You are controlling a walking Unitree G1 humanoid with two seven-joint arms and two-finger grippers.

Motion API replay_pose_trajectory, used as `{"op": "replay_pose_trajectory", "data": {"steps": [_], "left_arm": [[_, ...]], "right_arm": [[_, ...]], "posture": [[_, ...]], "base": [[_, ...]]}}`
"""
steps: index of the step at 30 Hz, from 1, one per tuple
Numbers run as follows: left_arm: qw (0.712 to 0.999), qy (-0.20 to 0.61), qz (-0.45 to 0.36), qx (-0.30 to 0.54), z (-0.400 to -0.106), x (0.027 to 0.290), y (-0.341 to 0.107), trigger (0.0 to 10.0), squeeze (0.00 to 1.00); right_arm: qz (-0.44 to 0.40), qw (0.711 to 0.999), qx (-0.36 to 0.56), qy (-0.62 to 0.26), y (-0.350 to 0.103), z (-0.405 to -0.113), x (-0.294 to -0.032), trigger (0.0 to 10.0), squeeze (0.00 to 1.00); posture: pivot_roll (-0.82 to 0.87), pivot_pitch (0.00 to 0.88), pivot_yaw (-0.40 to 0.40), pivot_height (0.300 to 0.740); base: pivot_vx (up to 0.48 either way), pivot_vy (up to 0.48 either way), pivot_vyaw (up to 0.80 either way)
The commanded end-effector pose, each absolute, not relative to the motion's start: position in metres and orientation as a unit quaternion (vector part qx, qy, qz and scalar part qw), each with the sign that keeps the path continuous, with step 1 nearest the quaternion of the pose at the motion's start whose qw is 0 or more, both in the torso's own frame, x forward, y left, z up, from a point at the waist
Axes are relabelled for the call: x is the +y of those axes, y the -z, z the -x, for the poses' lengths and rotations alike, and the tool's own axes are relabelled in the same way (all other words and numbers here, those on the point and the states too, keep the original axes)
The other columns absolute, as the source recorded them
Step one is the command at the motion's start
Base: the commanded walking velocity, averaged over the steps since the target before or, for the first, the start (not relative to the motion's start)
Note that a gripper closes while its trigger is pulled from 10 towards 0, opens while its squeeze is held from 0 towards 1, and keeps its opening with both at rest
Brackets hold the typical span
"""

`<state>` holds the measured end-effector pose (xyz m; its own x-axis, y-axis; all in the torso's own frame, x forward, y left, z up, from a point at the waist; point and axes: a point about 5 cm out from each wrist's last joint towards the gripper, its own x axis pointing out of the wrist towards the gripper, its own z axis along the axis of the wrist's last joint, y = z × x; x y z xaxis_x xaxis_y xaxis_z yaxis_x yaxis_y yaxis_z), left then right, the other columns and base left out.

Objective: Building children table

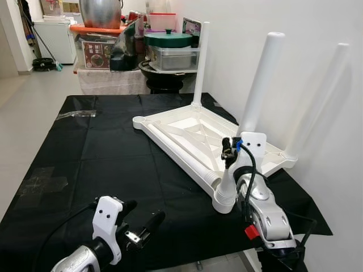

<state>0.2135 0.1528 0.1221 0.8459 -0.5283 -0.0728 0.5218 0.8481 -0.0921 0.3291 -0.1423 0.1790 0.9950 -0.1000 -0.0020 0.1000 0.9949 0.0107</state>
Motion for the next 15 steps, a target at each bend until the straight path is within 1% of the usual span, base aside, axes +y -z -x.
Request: {"op": "replay_pose_trajectory", "data": {"steps": [1,5,15], "left_arm": [[0.959,0.277,0.029,0.05,-0.214,0.152,-0.12,10.0,0.0],[0.959,0.278,0.029,0.049,-0.215,0.152,-0.12,10.0,0.0],[0.957,0.284,0.03,0.05,-0.216,0.15,-0.119,10.0,0.0]], "right_arm": [[0.032,0.993,0.054,0.101,-0.153,-0.326,-0.163,10.0,0.0],[0.022,0.994,0.024,0.105,-0.164,-0.325,-0.164,10.0,0.0],[0.036,0.994,-0.031,0.095,-0.191,-0.327,-0.163,10.0,0.0]], "posture": [[0.1,0.0,-0.057,0.74],[0.09,0.0,-0.057,0.74],[0.08,0.0,-0.052,0.74]], "base": [[0.0,0.0,0.0],[0.0,0.0,0.0],[0.0,0.0,0.0]]}}
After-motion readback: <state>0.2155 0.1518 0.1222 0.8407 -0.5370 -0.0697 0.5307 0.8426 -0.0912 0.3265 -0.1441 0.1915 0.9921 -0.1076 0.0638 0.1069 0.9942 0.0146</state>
